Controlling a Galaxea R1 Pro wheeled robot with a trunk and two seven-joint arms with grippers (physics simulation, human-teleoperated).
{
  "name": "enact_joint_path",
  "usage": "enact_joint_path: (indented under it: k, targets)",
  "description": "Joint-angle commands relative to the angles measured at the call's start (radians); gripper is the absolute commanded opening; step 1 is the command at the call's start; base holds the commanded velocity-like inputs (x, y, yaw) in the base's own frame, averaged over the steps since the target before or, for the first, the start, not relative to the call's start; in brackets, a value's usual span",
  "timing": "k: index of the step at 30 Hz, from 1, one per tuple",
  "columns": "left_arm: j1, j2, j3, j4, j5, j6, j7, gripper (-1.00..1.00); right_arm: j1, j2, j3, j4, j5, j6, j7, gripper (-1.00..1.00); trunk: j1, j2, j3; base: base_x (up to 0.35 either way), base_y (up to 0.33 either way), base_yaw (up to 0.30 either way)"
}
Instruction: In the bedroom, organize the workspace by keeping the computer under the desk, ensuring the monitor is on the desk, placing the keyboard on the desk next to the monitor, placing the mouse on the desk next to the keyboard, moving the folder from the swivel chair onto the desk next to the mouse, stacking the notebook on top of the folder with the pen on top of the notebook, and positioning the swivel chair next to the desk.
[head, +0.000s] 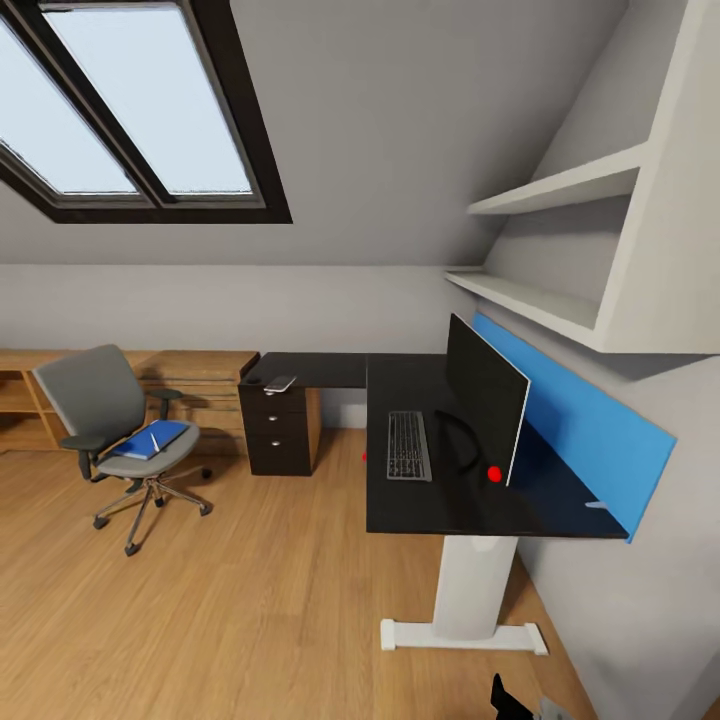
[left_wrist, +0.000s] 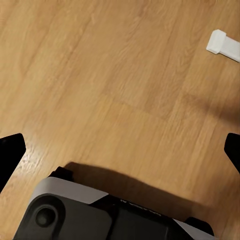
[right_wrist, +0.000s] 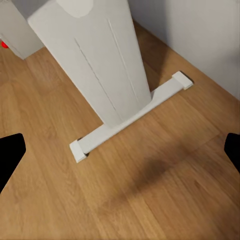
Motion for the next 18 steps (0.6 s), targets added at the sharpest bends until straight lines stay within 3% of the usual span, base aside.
enact_joint_path:
  k: [1,10,11,14,17,18]
  targets:
    - [0.0,0.001,-0.002,-0.002,0.005,0.003,0.007,1.0,-0.001,0.0,0.009,0.0,-0.009,-0.003,-0.002,1.0,0.0,-0.001,-0.002,0.0,0.0,0.0]
    - [0.0,0.001,-0.003,0.0,0.005,0.003,0.006,1.0,-0.001,0.001,0.012,0.0,-0.009,-0.004,-0.002,1.0,0.0,-0.001,-0.002,0.008,0.016,0.0]
    - [0.0,0.0,-0.003,0.001,0.005,0.003,0.006,1.0,-0.001,0.025,0.012,0.0,-0.007,-0.005,-0.002,1.0,0.0,-0.001,-0.002,0.133,0.244,0.151]
    - [0.0,-0.001,-0.004,0.001,0.005,0.003,0.006,1.0,-0.001,0.045,0.011,0.004,-0.006,-0.014,-0.004,1.0,0.0,-0.001,-0.002,0.14,0.256,0.208]
    - [0.0,-0.005,-0.005,0.007,-0.007,0.003,0.006,1.0,-0.001,0.057,0.02,0.018,0.026,-0.022,-0.004,1.0,0.0,-0.001,-0.002,0.15,0.269,0.136]
    - [0.0,-0.008,-0.005,0.011,-0.045,0.002,0.006,1.0,-0.001,0.062,0.025,0.021,0.079,-0.024,-0.005,1.0,0.0,-0.001,-0.002,0.158,0.271,0.02]
